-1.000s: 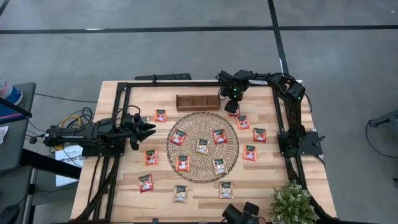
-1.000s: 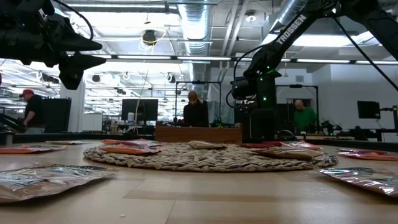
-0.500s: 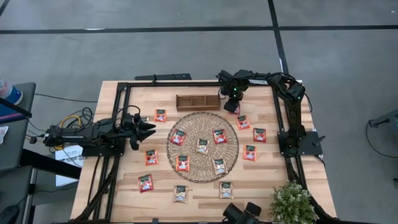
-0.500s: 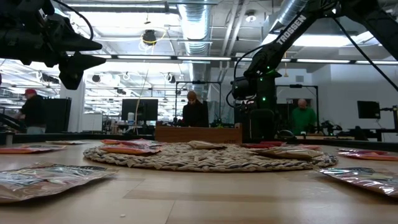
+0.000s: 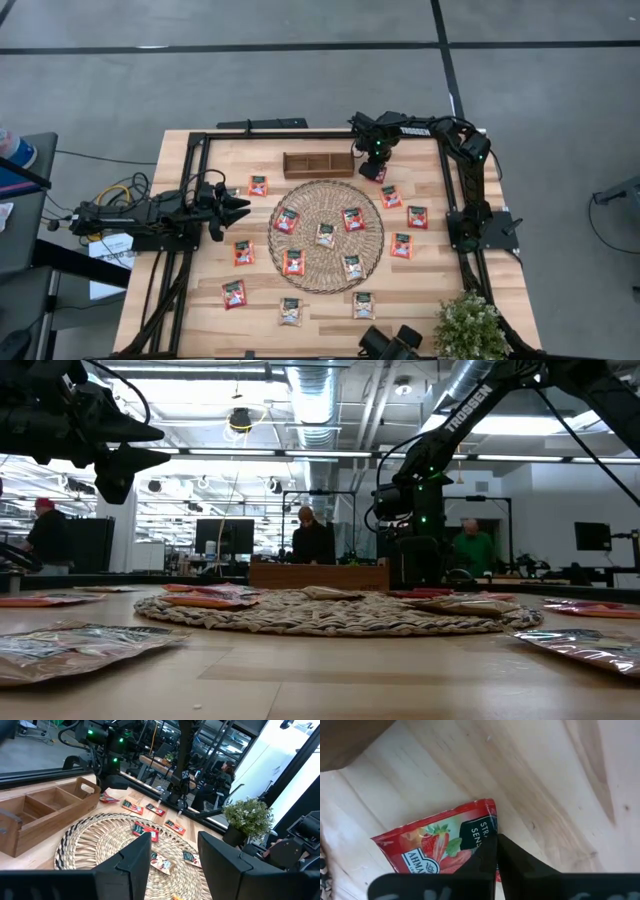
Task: Pick & Place Tea
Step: Put the red tea bag into the right section of the wooden organizer
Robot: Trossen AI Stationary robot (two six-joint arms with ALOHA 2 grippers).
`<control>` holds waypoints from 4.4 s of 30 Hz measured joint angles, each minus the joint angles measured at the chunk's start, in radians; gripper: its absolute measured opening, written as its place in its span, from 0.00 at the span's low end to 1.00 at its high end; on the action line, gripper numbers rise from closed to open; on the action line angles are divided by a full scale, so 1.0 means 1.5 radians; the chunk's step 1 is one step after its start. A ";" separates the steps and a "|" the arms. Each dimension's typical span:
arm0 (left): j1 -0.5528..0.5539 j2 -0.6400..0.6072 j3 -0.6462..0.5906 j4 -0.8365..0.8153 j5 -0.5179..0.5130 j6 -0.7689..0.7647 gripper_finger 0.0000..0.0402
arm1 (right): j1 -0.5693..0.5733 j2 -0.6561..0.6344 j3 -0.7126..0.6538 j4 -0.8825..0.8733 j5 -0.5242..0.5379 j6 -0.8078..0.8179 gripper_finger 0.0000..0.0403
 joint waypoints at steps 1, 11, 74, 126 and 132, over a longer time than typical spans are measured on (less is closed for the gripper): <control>0.000 0.000 0.000 0.000 0.000 0.000 0.38 | -0.001 0.000 0.004 -0.003 -0.001 0.004 0.00; 0.000 0.000 0.000 0.000 0.000 0.000 0.38 | -0.008 0.005 0.080 -0.068 0.022 0.011 0.00; 0.000 0.000 0.000 0.000 0.000 0.001 0.38 | 0.184 0.002 0.532 -0.287 0.082 -0.151 0.00; 0.000 0.000 0.000 0.000 0.000 0.001 0.38 | 0.145 0.002 0.293 -0.095 0.049 -0.285 0.00; 0.000 0.000 0.000 0.000 0.000 0.001 0.38 | 0.145 0.002 0.293 -0.095 0.049 -0.288 0.00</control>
